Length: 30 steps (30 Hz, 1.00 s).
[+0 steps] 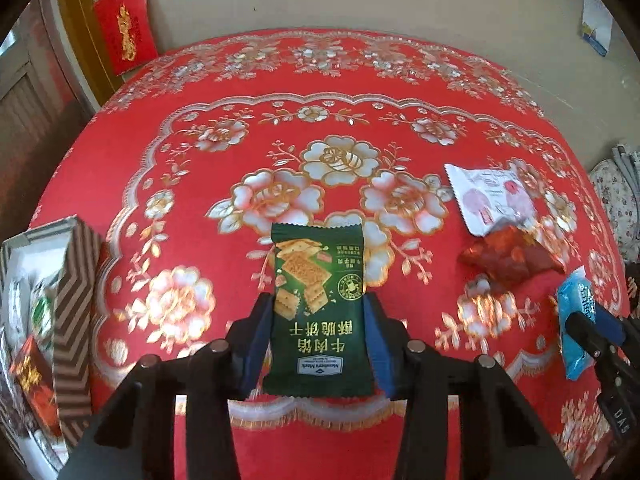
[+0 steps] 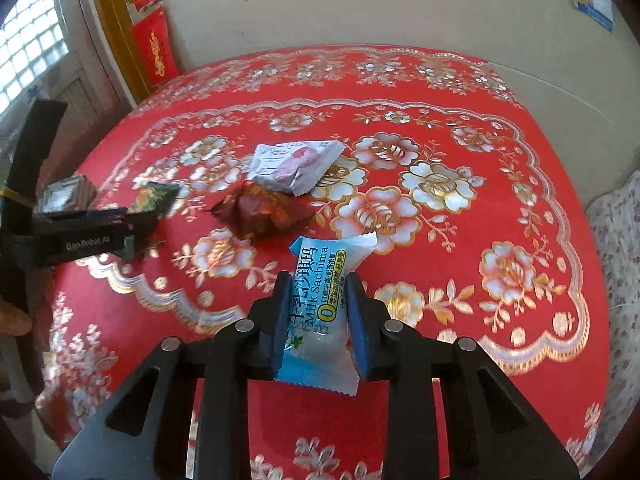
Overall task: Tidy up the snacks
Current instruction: 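Grasp the green cracker packet with the left tool while the right tool grasps the blue milk candy packet, then carry the green packet and blue packet into the white box and open both tools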
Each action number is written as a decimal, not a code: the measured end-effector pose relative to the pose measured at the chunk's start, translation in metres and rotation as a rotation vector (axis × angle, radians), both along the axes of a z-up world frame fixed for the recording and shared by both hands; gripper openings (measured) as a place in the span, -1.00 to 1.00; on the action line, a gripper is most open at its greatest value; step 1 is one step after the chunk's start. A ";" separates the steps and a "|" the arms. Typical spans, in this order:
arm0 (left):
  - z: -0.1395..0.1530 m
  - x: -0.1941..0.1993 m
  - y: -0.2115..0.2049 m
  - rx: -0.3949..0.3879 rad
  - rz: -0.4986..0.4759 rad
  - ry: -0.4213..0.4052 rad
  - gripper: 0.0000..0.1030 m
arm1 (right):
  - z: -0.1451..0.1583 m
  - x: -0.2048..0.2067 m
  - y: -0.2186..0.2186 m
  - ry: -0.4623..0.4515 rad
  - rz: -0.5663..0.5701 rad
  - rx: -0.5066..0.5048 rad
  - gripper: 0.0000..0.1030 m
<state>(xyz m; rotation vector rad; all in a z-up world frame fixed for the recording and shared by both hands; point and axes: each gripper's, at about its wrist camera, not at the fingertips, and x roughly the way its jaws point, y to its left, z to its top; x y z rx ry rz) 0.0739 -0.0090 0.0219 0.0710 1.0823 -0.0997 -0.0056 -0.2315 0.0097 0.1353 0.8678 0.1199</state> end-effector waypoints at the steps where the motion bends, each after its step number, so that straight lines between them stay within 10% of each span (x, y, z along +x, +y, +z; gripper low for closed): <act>1: 0.003 -0.006 0.001 0.000 -0.001 -0.012 -0.08 | 0.002 -0.004 0.000 -0.004 0.004 0.014 -0.49; 30: 0.053 -0.116 0.100 0.033 0.149 -0.235 -0.08 | 0.030 -0.027 0.145 -0.070 0.291 0.069 -0.49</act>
